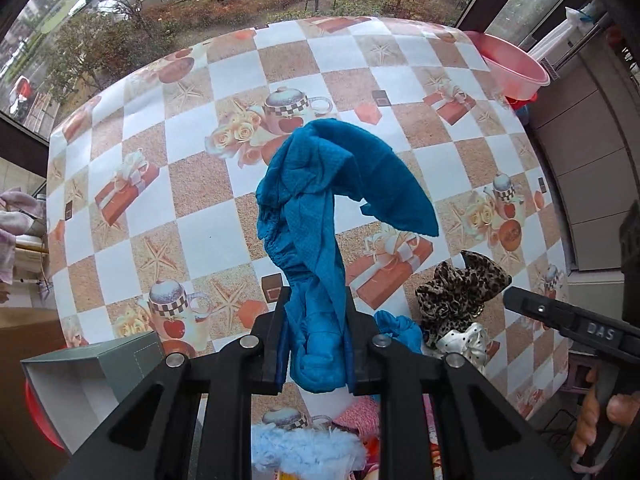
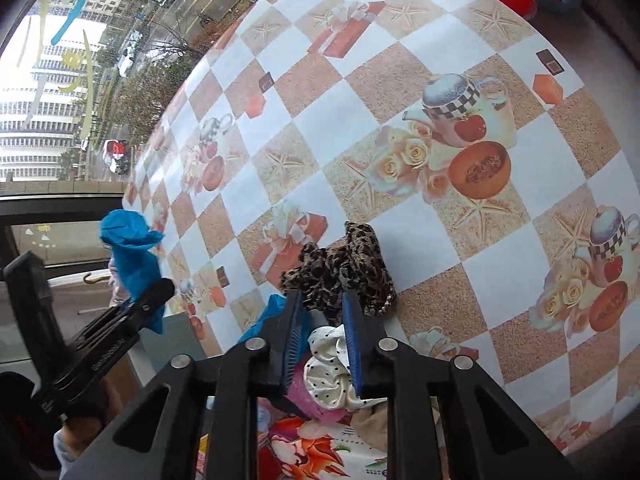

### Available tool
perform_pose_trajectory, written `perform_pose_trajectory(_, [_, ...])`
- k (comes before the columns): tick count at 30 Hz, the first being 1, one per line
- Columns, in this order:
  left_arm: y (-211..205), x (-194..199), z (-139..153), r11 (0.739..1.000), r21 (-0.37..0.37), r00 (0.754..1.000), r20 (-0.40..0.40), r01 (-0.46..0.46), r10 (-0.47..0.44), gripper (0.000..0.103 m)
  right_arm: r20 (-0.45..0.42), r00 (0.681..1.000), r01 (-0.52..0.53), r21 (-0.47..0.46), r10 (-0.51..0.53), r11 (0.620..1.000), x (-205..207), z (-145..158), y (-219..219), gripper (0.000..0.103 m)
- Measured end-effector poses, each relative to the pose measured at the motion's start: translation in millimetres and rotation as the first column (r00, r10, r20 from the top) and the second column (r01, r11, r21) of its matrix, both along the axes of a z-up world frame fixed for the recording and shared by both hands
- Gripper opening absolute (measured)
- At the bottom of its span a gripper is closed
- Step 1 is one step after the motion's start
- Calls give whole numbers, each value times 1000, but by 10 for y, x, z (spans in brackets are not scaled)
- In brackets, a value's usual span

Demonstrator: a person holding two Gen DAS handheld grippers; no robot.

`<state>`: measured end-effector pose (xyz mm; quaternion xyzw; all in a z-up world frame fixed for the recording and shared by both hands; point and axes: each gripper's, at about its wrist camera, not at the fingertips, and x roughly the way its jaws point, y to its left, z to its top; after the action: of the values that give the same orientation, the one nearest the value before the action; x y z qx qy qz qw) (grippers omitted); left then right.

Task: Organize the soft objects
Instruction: 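Grasp the blue cloth with the left tool while the right tool grasps the leopard scrunchie, then carry the blue cloth and leopard scrunchie over the open box with both tools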

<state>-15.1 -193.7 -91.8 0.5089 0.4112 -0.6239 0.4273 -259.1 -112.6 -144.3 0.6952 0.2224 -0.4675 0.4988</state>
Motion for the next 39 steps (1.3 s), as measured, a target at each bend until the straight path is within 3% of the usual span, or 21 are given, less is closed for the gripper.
perform_pose_trajectory(1, [16,-3,20,1000,-5,1000,-7,2,-2,23,-25,999,-23,19,24,1000,8,-51,-20,42])
perform_pose_trajectory(2, [46,37,77,1000,-10,1000,-12,3,-3,23,-60,998,-34,35,36,999,38,-101,-38,69])
perform_pose_trajectory(3, [83,73,103,1000,-16,1000,-14,3,-3,23,-94,994,-45,39,49,998,58,-147,-56,78])
perform_pose_trajectory(9, [261,279,293,999,-27,999,-31,-23,22,23,-184,971,-143,80,155,987,267,-516,-201,81])
perform_pose_trajectory(10, [295,306,317,999,-25,999,-32,-26,25,23,-194,966,-154,89,169,984,310,-569,-222,80])
perform_pose_trajectory(12, [359,353,372,999,-28,999,-35,-28,27,23,-219,955,-182,105,202,978,402,-630,-263,60])
perform_pose_trajectory(13, [385,368,401,999,-34,999,-33,-29,28,23,-271,936,-206,95,224,974,446,-582,-284,25])
perform_pose_trajectory(14, [410,384,432,999,-39,999,-35,-30,29,23,-276,930,-229,86,244,970,468,-550,-304,23])
perform_pose_trajectory(17, [484,418,537,998,-54,998,-53,-38,35,23,-220,958,-184,30,186,982,375,-381,-310,23])
perform_pose_trajectory(28, [902,402,913,993,-112,995,-93,36,-47,23,-205,975,-130,-188,91,974,263,678,8,23])
perform_pose_trajectory(34, [1194,429,1094,985,-143,989,-98,98,-113,23,-202,977,-115,-241,66,964,379,1102,385,23])
perform_pose_trajectory(39, [1469,493,1179,978,-149,981,-109,145,-162,23,-201,979,-95,-247,45,964,473,1286,765,23])
